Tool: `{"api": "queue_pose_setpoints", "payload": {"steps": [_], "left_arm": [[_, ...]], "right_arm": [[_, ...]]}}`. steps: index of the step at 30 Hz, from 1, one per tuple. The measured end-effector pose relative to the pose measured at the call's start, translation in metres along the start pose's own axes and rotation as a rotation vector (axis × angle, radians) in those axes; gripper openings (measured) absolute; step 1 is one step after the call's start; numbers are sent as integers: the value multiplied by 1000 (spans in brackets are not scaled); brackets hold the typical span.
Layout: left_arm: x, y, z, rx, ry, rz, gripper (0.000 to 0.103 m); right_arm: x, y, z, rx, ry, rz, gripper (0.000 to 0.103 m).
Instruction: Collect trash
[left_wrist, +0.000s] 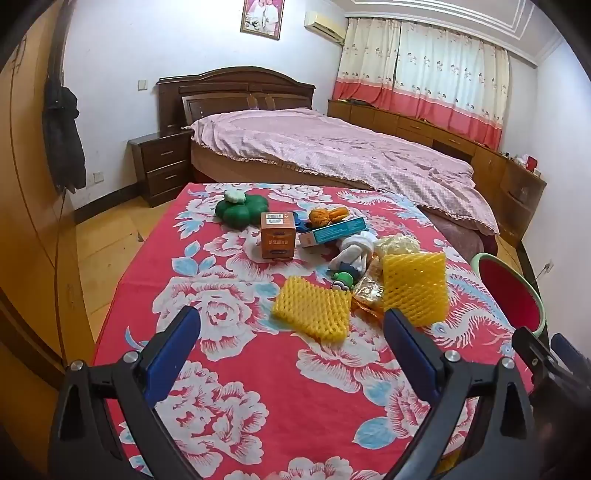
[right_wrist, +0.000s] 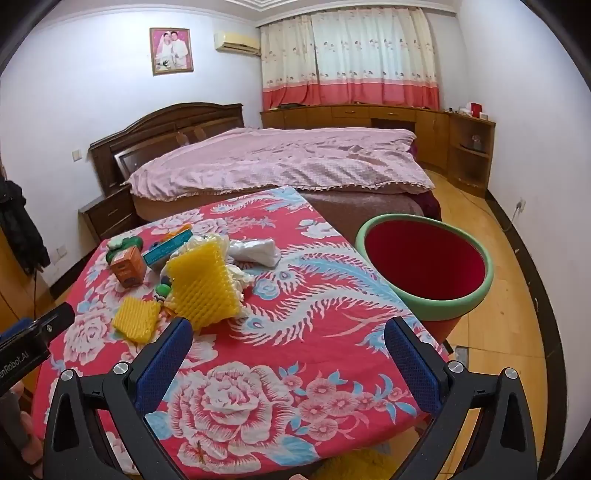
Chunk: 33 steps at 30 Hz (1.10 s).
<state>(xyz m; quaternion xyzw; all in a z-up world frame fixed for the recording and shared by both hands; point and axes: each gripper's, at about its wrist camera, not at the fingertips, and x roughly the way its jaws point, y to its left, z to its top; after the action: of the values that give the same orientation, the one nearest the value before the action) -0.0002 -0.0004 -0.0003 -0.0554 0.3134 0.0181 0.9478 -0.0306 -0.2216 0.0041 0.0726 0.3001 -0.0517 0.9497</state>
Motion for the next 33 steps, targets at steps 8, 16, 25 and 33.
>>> {"api": "queue_pose_setpoints", "payload": {"steps": [8,16,25,33], "left_arm": [[1,3,0,-3,7,2,99],[2,3,1,-11,8,6,99],[0,6,3,-17,8,10,99],[-1,5,4,-17,6,12,99]], "right_arm": [[-2,-1,1,0,-4,4,103],[-3,-1,2,-3,-4,-2,103],[-3,-6,5,3,-1,-3,103],[-3,-5,6,11,3,-8,103]]}}
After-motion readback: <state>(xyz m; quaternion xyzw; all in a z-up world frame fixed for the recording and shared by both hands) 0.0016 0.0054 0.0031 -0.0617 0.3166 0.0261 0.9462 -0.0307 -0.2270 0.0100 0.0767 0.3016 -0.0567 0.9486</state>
